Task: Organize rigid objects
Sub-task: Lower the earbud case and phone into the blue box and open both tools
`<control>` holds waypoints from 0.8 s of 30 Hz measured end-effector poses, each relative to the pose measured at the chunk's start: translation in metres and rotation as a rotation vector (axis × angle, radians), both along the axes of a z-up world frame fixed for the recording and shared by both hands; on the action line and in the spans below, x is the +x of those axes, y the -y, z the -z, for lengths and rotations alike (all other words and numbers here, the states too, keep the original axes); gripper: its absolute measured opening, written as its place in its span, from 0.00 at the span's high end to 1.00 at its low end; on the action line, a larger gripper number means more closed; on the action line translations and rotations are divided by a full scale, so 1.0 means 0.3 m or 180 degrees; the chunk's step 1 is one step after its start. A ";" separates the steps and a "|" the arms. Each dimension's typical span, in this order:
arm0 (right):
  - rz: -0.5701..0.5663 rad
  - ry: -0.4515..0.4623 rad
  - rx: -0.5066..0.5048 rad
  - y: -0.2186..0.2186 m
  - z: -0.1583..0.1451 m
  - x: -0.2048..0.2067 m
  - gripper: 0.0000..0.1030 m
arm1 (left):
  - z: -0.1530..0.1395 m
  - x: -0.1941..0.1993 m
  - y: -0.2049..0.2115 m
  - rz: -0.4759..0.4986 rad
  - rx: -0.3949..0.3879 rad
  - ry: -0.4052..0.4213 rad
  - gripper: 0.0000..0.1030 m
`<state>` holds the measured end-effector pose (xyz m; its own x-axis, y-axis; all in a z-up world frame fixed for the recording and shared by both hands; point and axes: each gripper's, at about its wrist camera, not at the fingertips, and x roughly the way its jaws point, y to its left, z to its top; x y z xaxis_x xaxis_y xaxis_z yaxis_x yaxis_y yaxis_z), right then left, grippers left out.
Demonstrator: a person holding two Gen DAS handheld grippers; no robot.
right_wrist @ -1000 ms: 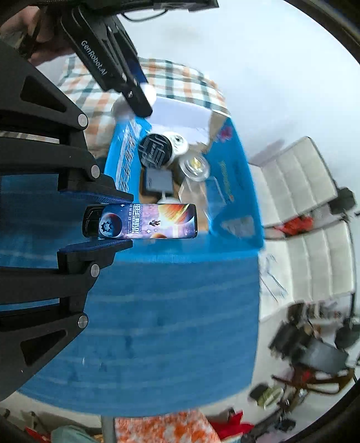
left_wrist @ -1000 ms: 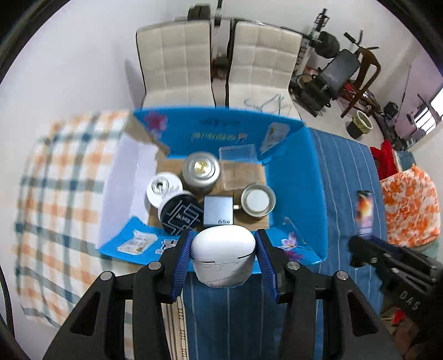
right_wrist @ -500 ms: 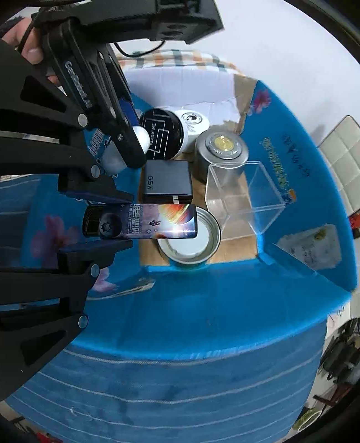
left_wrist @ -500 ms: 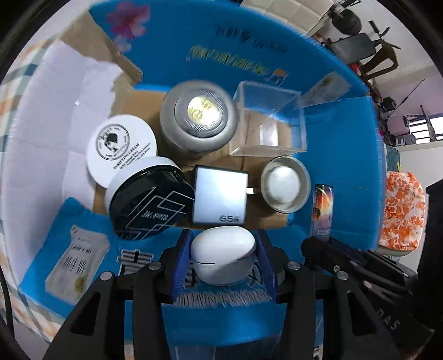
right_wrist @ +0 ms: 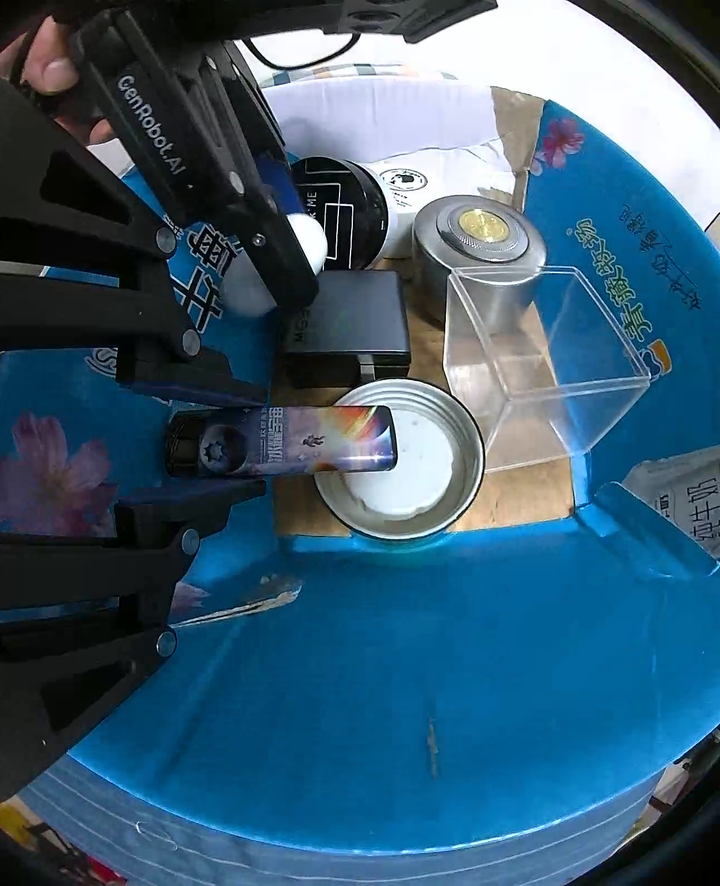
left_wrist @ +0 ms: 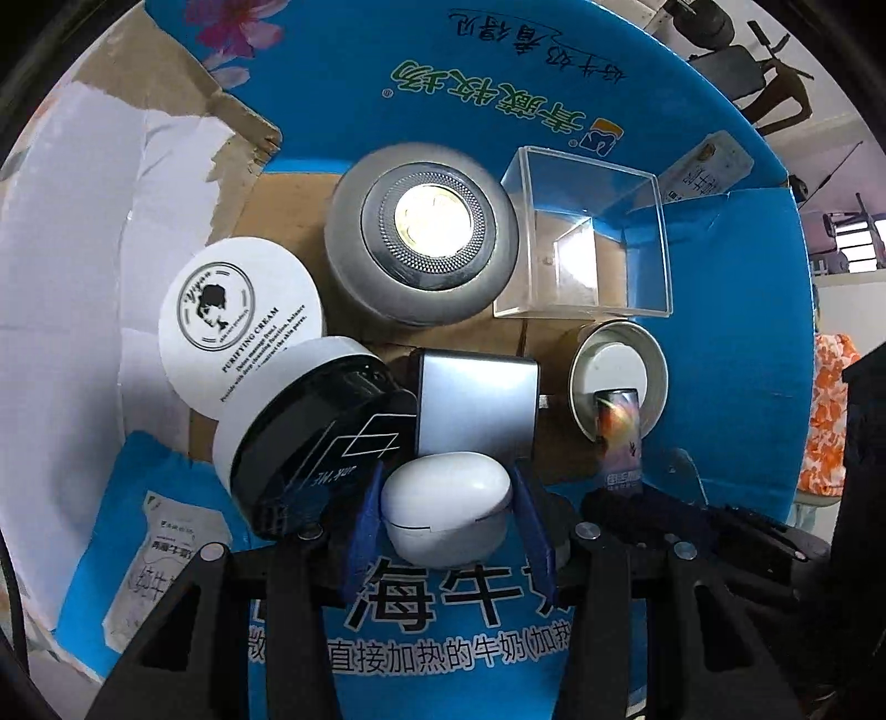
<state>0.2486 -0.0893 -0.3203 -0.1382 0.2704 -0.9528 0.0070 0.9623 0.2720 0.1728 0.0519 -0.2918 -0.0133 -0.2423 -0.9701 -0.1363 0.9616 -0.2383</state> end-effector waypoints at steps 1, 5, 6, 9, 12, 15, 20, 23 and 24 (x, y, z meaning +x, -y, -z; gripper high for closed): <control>0.0004 -0.0009 -0.0014 0.002 -0.003 0.002 0.74 | -0.005 0.000 0.003 0.0026 0.0045 0.0001 0.58; -0.0047 -0.0001 -0.0170 -0.009 -0.023 0.003 0.69 | -0.041 -0.002 0.032 0.0155 0.0289 0.0015 0.55; -0.0053 -0.0002 -0.0192 -0.009 -0.030 -0.003 0.66 | -0.049 -0.005 0.034 0.0170 0.0336 0.0019 0.52; -0.0064 0.0061 -0.0257 -0.018 -0.076 -0.015 0.57 | -0.086 -0.016 0.029 0.0154 0.0495 0.0075 0.42; -0.0087 0.0177 -0.0318 -0.028 -0.129 -0.025 0.41 | -0.136 -0.021 0.008 0.0092 0.0545 0.0166 0.37; -0.0064 0.0290 -0.0367 -0.017 -0.178 -0.028 0.29 | -0.180 -0.033 -0.020 0.0032 0.0604 0.0260 0.19; -0.0082 0.0428 -0.0498 -0.007 -0.225 -0.038 0.15 | -0.238 -0.052 -0.055 -0.0030 0.0727 0.0395 0.06; -0.0037 0.0514 -0.0477 0.012 -0.260 -0.061 0.00 | -0.247 -0.082 -0.070 -0.0036 0.0803 0.0422 0.02; -0.0036 0.0532 -0.0500 0.011 -0.269 -0.067 0.00 | -0.245 -0.085 -0.069 -0.0039 0.0832 0.0439 0.00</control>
